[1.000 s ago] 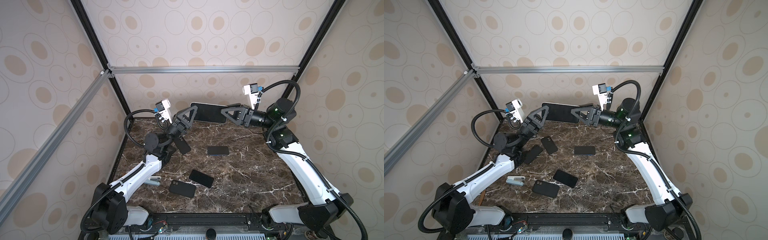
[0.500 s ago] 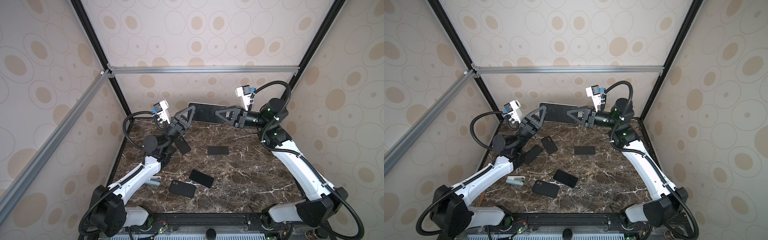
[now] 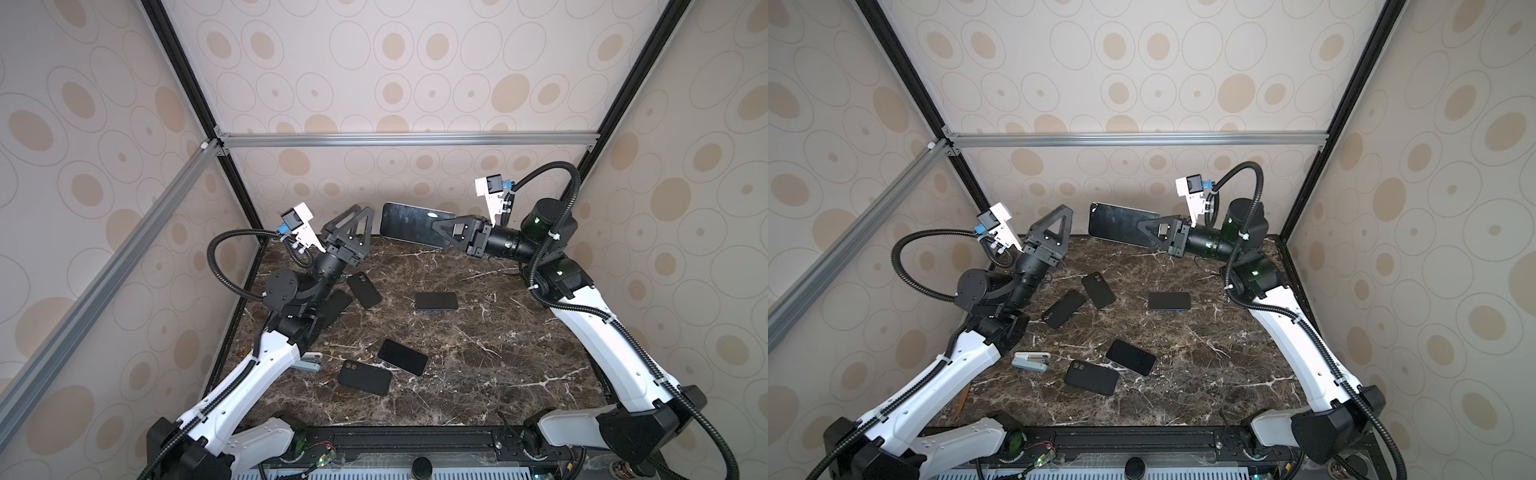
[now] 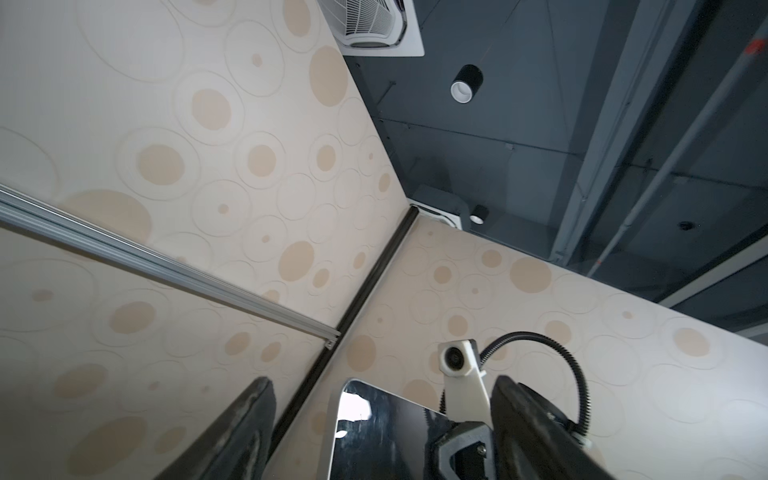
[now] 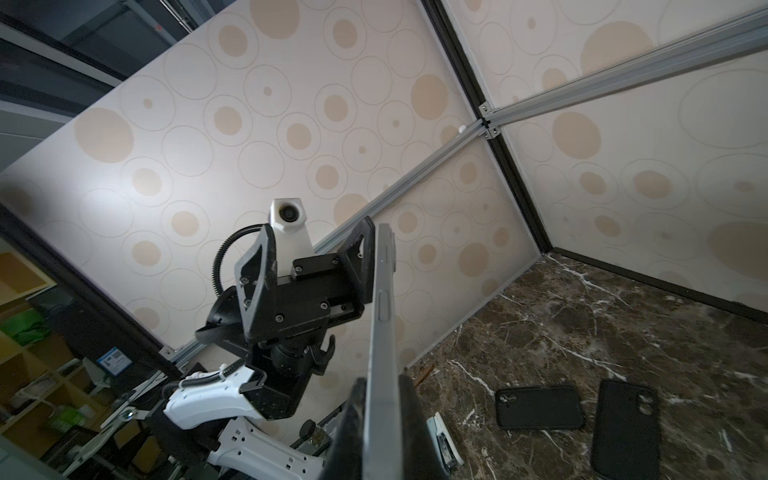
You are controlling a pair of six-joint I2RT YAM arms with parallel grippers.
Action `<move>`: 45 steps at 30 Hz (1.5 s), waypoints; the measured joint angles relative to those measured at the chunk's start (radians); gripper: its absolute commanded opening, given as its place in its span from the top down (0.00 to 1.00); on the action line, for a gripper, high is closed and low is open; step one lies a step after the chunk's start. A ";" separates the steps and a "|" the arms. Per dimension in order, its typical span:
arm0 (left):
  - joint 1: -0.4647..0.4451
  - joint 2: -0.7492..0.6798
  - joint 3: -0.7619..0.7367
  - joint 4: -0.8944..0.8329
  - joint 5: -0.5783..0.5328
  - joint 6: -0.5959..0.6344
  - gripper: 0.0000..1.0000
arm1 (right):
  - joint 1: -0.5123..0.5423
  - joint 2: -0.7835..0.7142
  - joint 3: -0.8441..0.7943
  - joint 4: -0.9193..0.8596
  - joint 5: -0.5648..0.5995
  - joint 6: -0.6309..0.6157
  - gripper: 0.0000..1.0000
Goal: Put the phone into the phone case
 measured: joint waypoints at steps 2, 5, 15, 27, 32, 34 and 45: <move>0.009 -0.014 0.021 -0.100 -0.058 0.068 0.22 | 0.001 -0.008 0.020 -0.102 0.085 -0.040 1.00; 0.027 0.013 0.113 -0.319 -0.146 0.189 0.21 | 0.000 -0.010 0.055 -0.238 0.210 -0.090 1.00; 0.193 0.235 0.269 -0.906 -0.272 0.466 0.22 | -0.004 0.016 0.068 -0.510 0.336 -0.140 1.00; 0.269 0.698 0.359 -1.160 -0.134 0.663 0.35 | -0.004 0.029 0.058 -0.557 0.332 -0.142 1.00; 0.269 0.932 0.562 -1.159 -0.103 0.756 0.33 | -0.004 0.037 0.058 -0.564 0.327 -0.145 1.00; 0.269 1.003 0.631 -1.163 -0.095 0.792 0.34 | -0.004 0.037 0.052 -0.565 0.327 -0.145 1.00; 0.269 1.345 1.038 -1.329 -0.131 0.900 0.50 | -0.004 0.037 0.029 -0.602 0.322 -0.145 1.00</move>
